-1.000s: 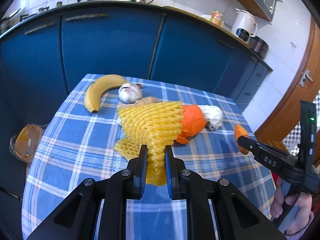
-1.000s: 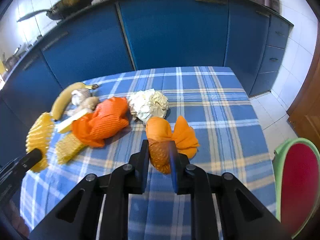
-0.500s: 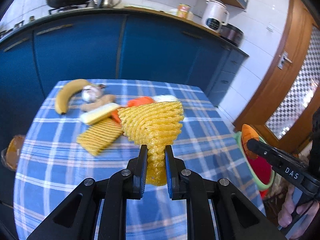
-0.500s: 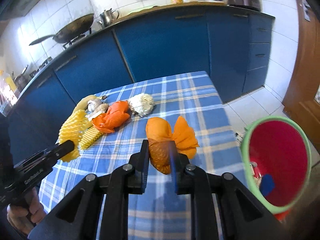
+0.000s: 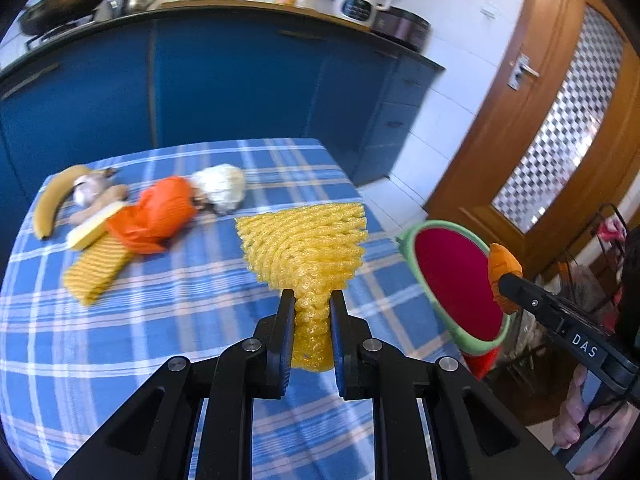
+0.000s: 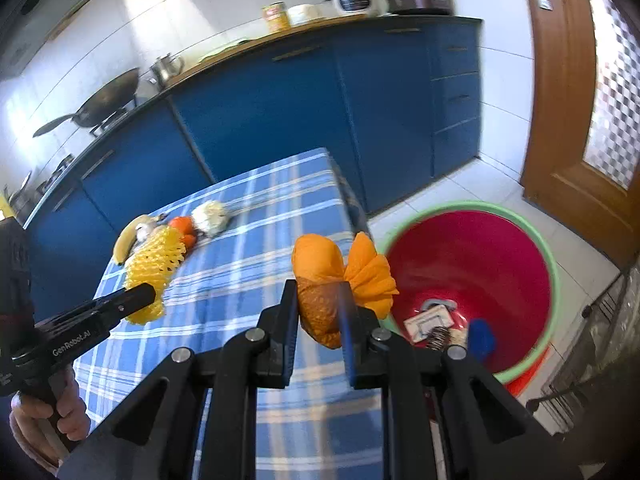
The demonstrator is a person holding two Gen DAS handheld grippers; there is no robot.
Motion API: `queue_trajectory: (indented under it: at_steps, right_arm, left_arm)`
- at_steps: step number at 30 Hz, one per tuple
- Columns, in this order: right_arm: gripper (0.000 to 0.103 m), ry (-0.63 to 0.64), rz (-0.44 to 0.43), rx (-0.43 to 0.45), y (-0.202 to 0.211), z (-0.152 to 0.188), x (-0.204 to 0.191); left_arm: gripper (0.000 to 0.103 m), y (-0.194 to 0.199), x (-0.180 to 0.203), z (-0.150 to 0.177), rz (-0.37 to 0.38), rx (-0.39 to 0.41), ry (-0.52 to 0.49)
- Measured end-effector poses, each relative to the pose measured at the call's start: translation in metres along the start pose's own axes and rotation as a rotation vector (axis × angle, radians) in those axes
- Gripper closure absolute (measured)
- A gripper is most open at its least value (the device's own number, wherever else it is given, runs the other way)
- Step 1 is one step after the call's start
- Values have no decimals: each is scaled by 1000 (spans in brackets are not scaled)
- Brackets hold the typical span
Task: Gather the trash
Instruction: 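Carry the foam net with the left tool while the right tool carries the orange bag into the bucket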
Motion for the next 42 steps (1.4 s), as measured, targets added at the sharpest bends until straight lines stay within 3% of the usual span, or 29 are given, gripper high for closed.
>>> queue_trajectory:
  at_steps: [17,25,27,30,36,41,42]
  right_arm:
    - [78,-164,85,-15,-10,5,103]
    - [77,-227,86,-30,-21,3,131]
    - [74,-226,93,-24,-21,1,134]
    - [60,-216,119,-5,-20,-1,138]
    - [58,-242,147,23,-11,-2,151]
    - [58,-300,171,44,1,3,166]
    - [58,-303,175,47,3,4,168]
  left_arm:
    - [86,-57,109,-16,91,-78,-199]
    - [86,-89,136,-15,120,-120,-233]
    - [86,-96,140,-14,127,-131,-239]
    - [86,-104,147,-12,135,-146,-256]
    - [85,-114,162,-10,156,-178,-314]
    - [80,-118,176,-16,172,-172,-370]
    - [73,-118,177,-17,164,-168,-379]
Point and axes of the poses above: each gripper's, at about its wrist camera, not at the fingertips, and y roughly against the way its jaws point, x to its right, z to its underside, the point moved 5 cm from there along -y, roughly the way its jaws point, and after that the axes turned 8 degrees about -y, right-handed, at the moved point
